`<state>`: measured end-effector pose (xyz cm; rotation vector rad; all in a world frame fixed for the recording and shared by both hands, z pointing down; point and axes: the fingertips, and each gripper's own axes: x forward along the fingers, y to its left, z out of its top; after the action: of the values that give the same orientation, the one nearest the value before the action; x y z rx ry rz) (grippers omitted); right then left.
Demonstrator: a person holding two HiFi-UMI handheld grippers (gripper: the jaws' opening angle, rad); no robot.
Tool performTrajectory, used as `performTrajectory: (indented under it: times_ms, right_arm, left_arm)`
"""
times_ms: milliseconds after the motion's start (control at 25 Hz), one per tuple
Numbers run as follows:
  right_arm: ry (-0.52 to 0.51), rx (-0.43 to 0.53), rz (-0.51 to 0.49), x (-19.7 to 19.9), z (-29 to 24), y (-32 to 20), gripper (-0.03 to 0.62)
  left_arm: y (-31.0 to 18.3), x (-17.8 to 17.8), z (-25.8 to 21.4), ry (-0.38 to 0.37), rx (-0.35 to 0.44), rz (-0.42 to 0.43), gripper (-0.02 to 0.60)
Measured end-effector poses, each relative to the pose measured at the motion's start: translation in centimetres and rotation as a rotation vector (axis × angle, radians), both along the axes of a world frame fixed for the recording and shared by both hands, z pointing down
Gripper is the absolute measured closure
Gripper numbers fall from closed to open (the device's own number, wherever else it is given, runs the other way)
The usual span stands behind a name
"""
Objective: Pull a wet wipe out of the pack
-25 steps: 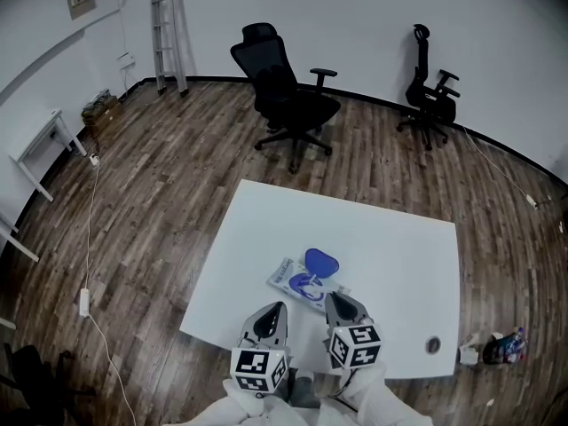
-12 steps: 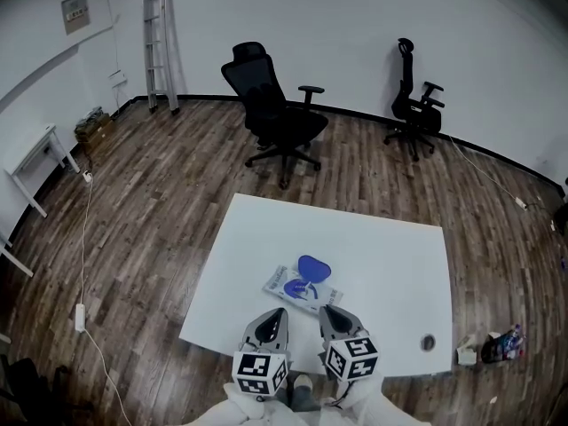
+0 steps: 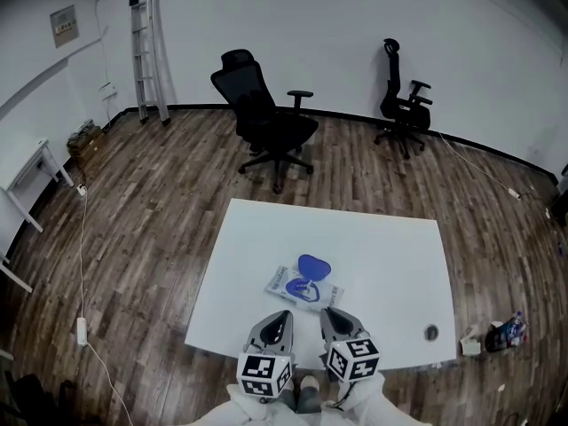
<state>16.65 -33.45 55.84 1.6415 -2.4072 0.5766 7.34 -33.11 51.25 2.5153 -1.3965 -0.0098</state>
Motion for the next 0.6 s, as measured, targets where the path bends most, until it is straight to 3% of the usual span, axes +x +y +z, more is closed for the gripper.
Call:
performTrajectory:
  times_ms: [600]
  right_arm:
    - [-0.04,0.009,0.04,0.5,-0.5,1.5,0.582]
  left_arm:
    - [1.9,1.4,-0.3,-0.014,0.008,0.056,0.583]
